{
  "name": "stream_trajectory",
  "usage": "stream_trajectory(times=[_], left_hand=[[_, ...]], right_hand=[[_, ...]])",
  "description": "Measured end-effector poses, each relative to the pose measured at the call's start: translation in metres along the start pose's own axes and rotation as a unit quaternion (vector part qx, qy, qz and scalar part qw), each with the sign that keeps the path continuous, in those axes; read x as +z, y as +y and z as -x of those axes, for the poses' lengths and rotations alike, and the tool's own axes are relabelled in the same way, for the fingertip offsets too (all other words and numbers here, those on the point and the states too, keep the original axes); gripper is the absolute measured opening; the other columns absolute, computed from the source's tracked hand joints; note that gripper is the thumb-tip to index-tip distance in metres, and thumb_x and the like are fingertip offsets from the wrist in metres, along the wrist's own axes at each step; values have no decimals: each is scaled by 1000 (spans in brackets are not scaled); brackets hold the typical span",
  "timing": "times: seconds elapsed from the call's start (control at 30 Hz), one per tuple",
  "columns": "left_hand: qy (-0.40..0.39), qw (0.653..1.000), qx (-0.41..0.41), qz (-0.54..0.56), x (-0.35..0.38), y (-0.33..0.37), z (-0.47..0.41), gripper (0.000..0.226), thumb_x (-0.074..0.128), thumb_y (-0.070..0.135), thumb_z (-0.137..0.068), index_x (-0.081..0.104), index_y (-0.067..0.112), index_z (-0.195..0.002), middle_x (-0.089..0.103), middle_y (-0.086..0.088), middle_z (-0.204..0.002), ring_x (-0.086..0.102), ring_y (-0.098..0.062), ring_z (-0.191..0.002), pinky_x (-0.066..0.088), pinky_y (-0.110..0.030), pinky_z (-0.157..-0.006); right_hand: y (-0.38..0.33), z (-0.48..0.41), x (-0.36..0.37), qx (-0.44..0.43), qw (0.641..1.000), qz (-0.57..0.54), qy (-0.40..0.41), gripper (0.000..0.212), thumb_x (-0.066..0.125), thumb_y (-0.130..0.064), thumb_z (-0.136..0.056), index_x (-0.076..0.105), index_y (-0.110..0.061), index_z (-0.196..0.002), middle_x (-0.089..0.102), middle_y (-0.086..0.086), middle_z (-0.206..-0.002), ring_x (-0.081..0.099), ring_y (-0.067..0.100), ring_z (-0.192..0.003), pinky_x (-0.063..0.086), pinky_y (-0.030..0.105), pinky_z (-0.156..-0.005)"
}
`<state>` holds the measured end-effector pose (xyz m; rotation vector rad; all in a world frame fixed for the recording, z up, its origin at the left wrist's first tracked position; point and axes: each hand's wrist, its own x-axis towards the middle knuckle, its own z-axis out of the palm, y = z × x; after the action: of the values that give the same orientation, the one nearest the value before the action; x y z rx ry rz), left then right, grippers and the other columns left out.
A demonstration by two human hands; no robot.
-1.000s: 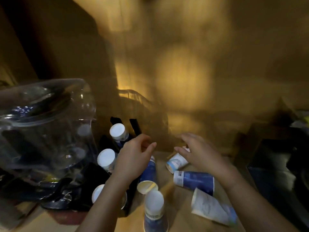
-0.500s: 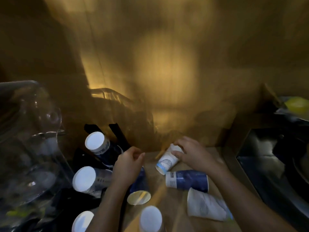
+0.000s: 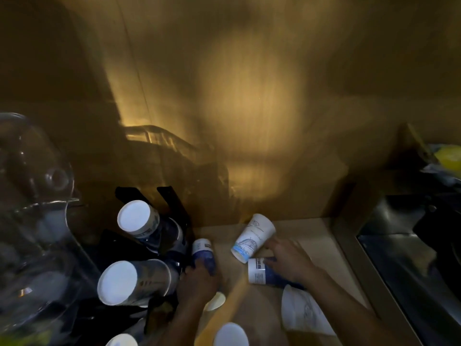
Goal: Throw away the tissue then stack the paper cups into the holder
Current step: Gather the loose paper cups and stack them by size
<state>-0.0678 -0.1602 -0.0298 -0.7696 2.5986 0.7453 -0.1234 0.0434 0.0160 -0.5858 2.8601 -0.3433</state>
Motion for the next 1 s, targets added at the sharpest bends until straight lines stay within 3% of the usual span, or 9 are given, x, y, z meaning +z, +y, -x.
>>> stream_trajectory(times=[0.23,0.33,0.47,0.57,0.63,0.7,0.83,0.9,1.0], left_hand=[[9,993,-63,103,23,0,-3,79,53,50,-85,17,10,-143,47,-21,-136,50,-38,-124,41,-40,-102],[-26,972,-131,193,22,2,-8,97,66,49,-77,9,4,-142,45,-22,-139,48,-37,-125,39,-41,-105],[-52,941,-159,293,17,5,-11,103,77,40,-68,16,-6,-138,47,-24,-136,50,-36,-122,40,-41,-104],[-48,892,-140,427,17,8,-11,98,85,22,-50,34,-8,-127,59,-22,-113,61,-36,-103,50,-43,-89],[-42,853,-119,506,17,10,-11,78,85,10,-55,44,-4,-120,64,-15,-93,66,-31,-83,54,-37,-69],[-28,826,-85,556,15,12,-10,80,83,4,-55,41,4,-123,65,-9,-91,67,-26,-79,52,-32,-63],[11,854,0,521,19,12,-6,125,90,8,-43,13,36,-137,53,-1,-122,57,-27,-110,47,-50,-96],[28,874,27,484,22,13,-3,130,90,25,-30,13,46,-132,48,3,-125,54,-25,-114,44,-53,-102],[21,914,83,396,32,4,0,116,89,32,-29,27,38,-127,54,10,-119,55,-15,-110,48,-44,-100]], right_hand=[[28,-15,43,-7,993,72,-90,57,62,-33,-78,38,-19,-128,45,6,-131,39,23,-121,24,37,-101],[35,-16,53,-29,991,91,-94,64,61,-33,-78,32,-19,-133,42,6,-134,37,24,-122,23,39,-102],[39,-16,62,-61,985,132,-95,71,60,-30,-78,25,-15,-137,41,10,-136,37,25,-123,24,41,-102],[39,-18,66,-88,982,140,-94,76,62,-30,-77,20,-16,-139,42,11,-136,37,27,-123,24,41,-104],[39,-19,68,-98,981,144,-88,78,62,-29,-77,18,-17,-140,42,11,-135,38,28,-122,24,41,-104],[41,-19,70,-96,983,137,-80,79,63,-27,-77,17,-17,-141,43,11,-134,39,27,-120,25,41,-103],[46,-16,71,-82,989,115,-49,82,62,-31,-74,18,-17,-141,43,8,-133,39,25,-118,26,39,-102],[49,-14,69,-73,993,93,-27,83,62,-34,-71,18,-19,-140,43,5,-133,39,24,-118,26,38,-101],[52,-11,62,-56,997,46,4,84,60,-37,-69,17,-22,-139,41,1,-135,37,21,-120,25,36,-100]])
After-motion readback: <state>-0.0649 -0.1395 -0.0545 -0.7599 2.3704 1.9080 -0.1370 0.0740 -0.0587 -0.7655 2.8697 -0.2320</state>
